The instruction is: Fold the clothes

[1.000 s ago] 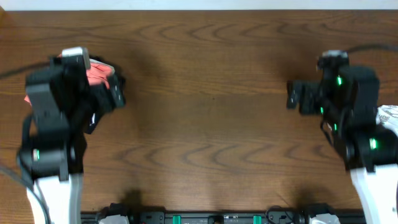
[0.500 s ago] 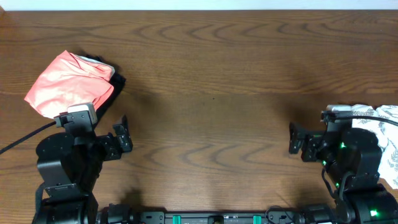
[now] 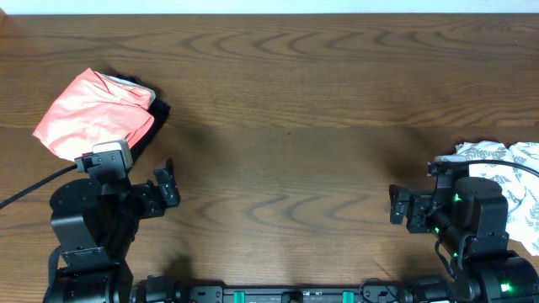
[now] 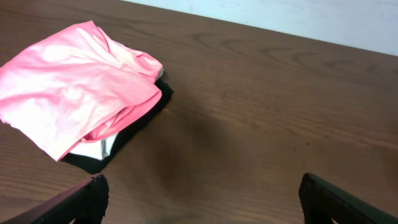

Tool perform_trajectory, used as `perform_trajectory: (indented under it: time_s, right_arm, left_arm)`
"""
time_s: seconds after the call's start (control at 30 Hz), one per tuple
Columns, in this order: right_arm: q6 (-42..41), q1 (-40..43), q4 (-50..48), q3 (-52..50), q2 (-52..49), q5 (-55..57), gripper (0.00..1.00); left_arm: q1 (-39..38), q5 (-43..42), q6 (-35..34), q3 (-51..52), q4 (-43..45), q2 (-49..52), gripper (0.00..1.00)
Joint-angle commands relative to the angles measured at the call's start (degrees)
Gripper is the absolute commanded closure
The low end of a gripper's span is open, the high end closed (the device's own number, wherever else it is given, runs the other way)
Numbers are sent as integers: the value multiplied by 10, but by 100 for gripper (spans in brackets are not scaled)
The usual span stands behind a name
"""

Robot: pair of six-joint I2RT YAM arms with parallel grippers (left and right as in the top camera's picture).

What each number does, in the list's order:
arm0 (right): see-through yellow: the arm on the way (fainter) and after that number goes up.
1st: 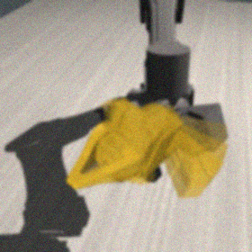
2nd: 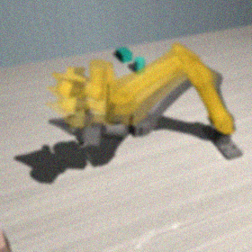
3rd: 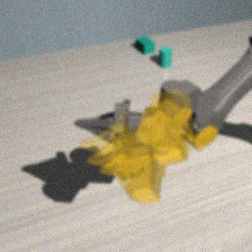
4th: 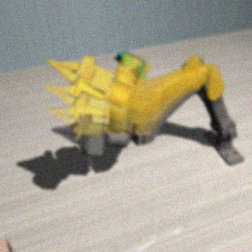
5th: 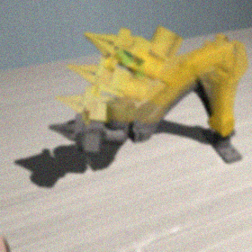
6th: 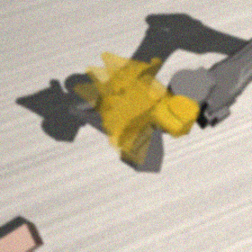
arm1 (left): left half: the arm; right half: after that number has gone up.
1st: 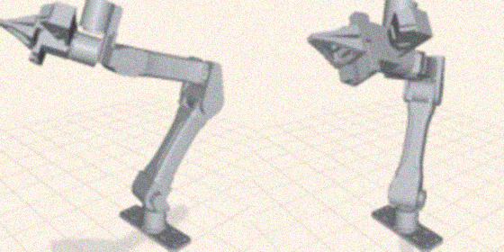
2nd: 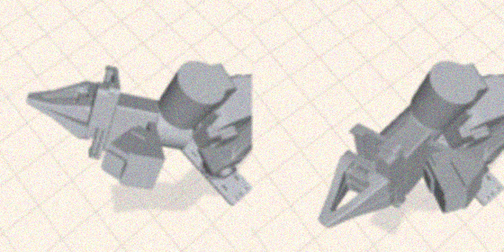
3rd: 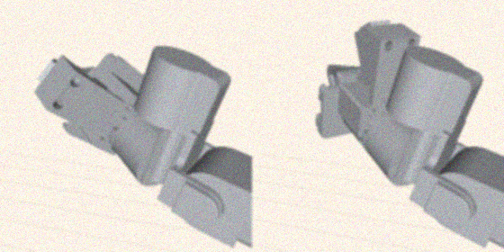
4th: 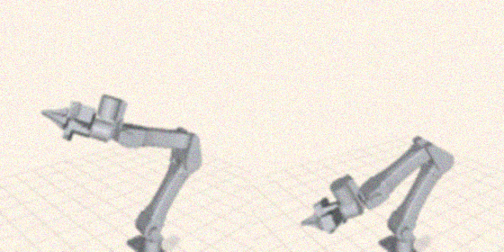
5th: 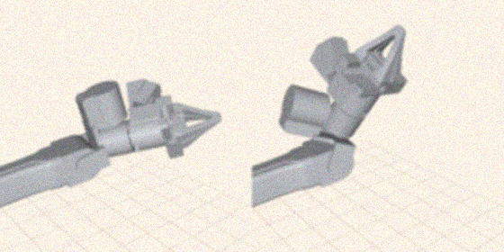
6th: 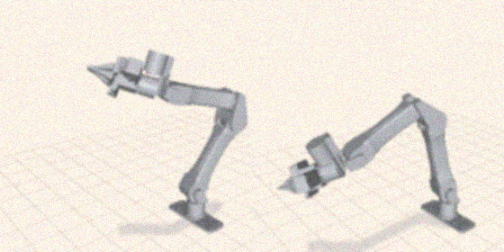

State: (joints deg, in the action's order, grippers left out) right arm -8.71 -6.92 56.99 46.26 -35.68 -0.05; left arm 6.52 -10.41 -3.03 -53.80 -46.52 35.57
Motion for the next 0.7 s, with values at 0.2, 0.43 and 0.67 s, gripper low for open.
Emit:
perform_trajectory:
  time_s: [0.2, 0.43, 0.67]
  right_arm:
    - [-7, 1, 5, -5, 4, -1, 1]
    - [2, 1, 26, -8, 59, 1, 1]
    - [65, 1, -28, -66, 194, 0, 1]
  left_arm:
    - [-2, -5, -5, 2, -2, 2, 2]
    - [-2, -5, -5, 2, -2, 2, 2]
    - [-2, -5, -5, 2, -2, 2, 2]
